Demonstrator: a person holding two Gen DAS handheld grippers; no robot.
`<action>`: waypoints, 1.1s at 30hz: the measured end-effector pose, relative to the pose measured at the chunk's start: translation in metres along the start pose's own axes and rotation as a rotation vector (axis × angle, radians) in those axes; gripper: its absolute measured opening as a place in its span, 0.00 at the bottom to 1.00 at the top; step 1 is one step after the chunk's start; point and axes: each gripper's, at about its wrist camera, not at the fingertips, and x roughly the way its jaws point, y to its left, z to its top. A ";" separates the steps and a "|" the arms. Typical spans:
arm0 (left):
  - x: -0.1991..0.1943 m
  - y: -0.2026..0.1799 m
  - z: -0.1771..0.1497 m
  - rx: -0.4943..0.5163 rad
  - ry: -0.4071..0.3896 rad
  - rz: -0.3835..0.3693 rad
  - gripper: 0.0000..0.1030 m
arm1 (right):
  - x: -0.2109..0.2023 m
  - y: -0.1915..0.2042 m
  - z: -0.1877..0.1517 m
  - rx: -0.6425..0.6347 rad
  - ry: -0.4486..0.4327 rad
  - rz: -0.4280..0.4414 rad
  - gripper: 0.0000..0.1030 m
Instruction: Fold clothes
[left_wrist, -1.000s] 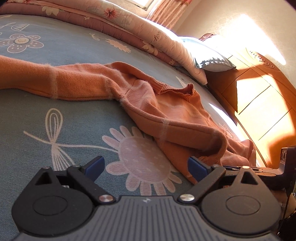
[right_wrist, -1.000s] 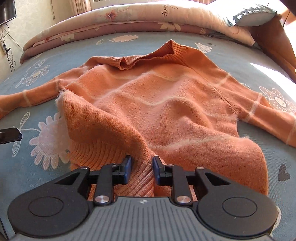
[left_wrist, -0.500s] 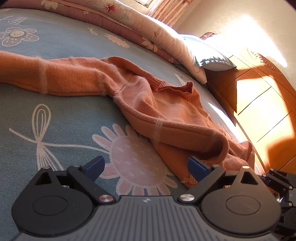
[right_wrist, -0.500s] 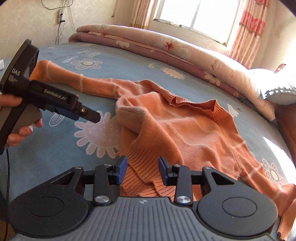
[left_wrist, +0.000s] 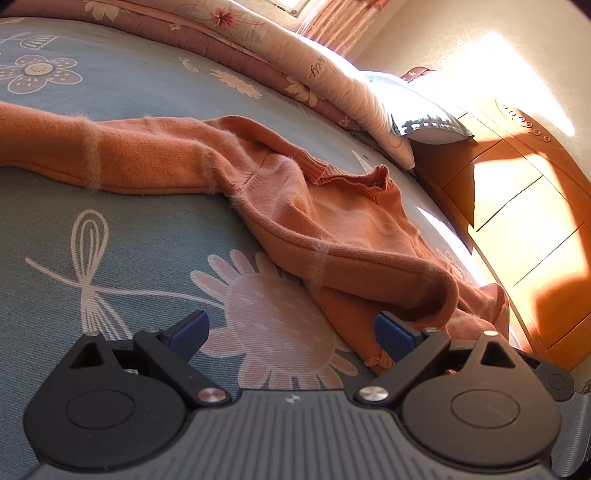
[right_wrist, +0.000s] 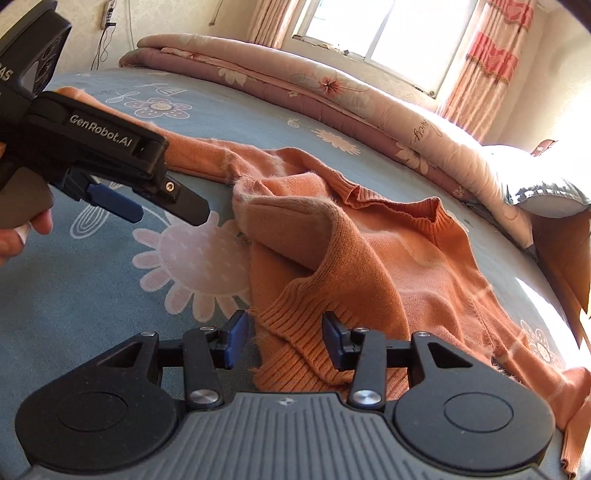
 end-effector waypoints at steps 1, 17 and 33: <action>0.000 -0.001 0.000 0.005 0.000 -0.004 0.93 | -0.004 0.001 -0.005 -0.041 0.006 -0.002 0.50; 0.009 -0.006 -0.003 0.030 0.025 0.018 0.93 | 0.002 0.028 -0.024 -0.482 0.043 -0.098 0.50; 0.007 -0.006 -0.003 0.034 0.021 0.020 0.93 | 0.015 0.041 -0.022 -0.566 0.043 -0.238 0.48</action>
